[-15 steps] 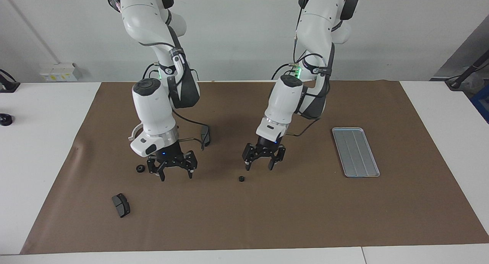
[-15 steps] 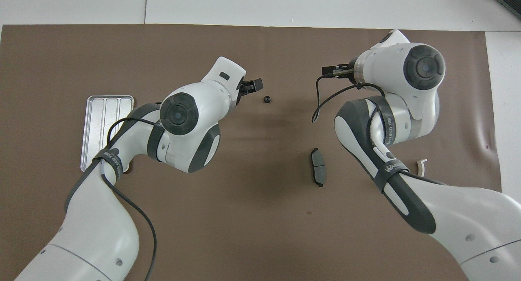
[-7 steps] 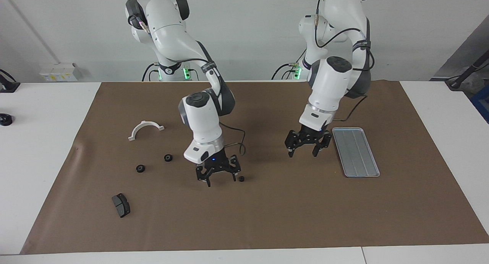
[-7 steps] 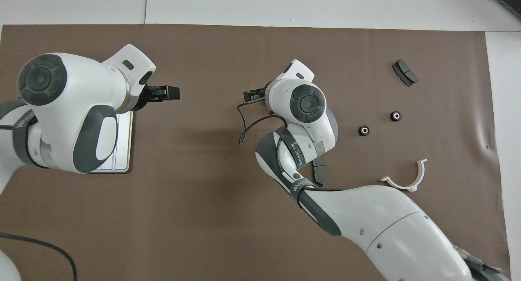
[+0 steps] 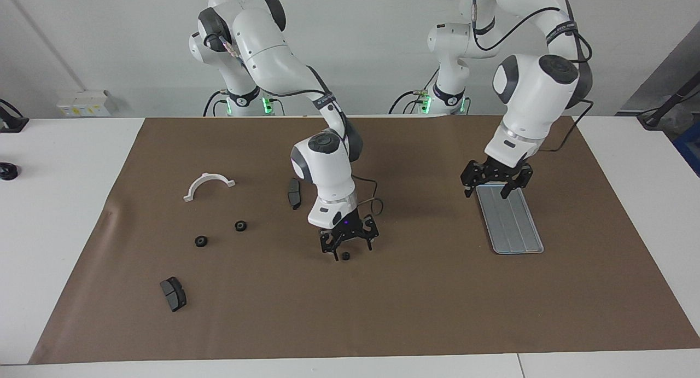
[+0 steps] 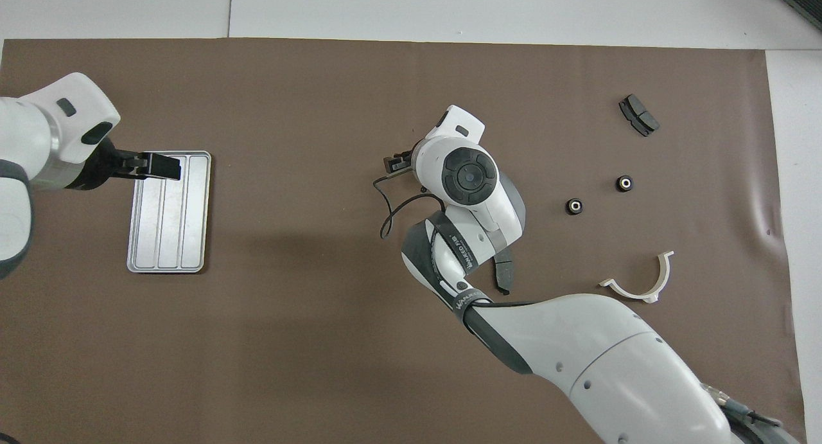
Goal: Place bearing gear from tray to pile
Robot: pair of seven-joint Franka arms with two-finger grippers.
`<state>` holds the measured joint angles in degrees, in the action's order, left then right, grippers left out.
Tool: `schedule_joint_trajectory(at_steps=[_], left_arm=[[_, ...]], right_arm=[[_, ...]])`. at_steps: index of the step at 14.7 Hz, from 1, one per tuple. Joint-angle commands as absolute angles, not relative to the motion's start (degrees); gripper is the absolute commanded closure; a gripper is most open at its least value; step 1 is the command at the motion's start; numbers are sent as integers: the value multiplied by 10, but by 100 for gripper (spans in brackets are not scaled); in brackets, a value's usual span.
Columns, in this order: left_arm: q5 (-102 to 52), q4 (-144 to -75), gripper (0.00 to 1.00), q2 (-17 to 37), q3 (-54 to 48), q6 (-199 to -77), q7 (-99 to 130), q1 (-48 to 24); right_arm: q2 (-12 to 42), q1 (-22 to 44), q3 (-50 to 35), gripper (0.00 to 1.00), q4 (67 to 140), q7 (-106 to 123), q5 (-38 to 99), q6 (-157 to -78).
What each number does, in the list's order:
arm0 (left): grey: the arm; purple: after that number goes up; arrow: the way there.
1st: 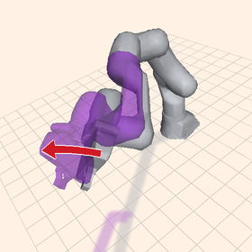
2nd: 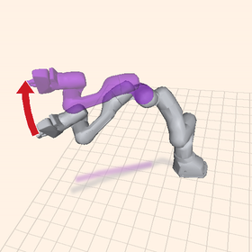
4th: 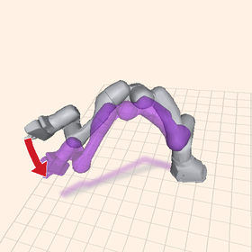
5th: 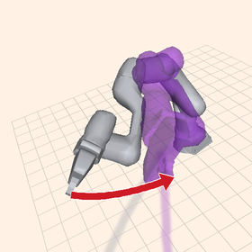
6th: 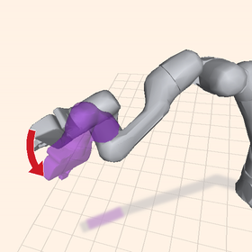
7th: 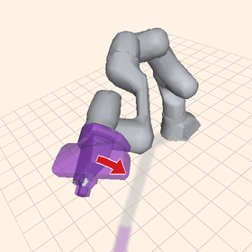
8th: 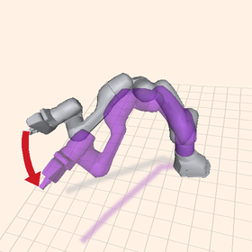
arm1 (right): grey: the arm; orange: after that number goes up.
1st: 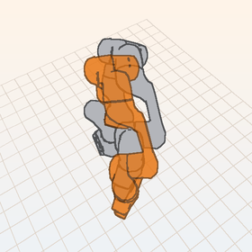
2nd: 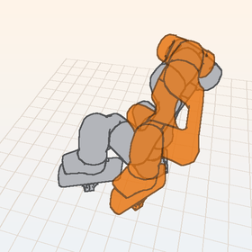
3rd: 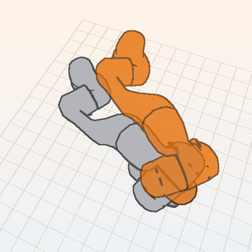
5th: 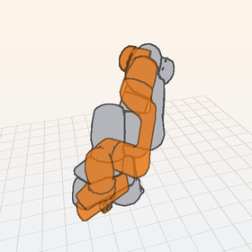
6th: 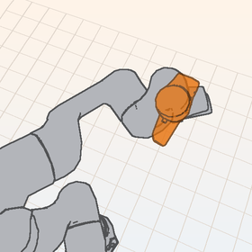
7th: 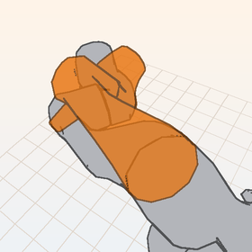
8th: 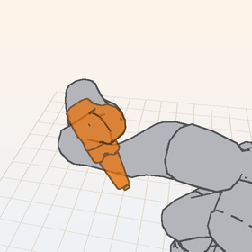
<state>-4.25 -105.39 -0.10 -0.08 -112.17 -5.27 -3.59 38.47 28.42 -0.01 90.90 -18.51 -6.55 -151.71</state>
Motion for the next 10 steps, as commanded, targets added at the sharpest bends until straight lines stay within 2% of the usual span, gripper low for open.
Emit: schedule_joint_trajectory(at_steps=[1,2,6,8,9,10], left_arm=[[-43,-1003,0,-9,-6,-1050,-77,-11],[-42,-985,0,-5,-6,-1032,-77,-11],[-31,-933,0,-1,-6,-970,-76,-11],[-20,-912,0,3,-8,-941,-76,-14],[-19,-909,0,4,-8,-930,-76,-14],[-21,-910,0,-2,-8,-921,-76,-13]], right_arm=[[379,281,-3,36,920,-180,-79,-1513],[378,281,-3,39,920,-180,-79,-1507],[378,281,-3,65,920,-179,-79,-1504],[378,280,-3,82,920,-179,-79,-1502],[378,280,-3,97,920,-179,-79,-1501],[378,280,-3,100,919,-179,-79,-1500]])
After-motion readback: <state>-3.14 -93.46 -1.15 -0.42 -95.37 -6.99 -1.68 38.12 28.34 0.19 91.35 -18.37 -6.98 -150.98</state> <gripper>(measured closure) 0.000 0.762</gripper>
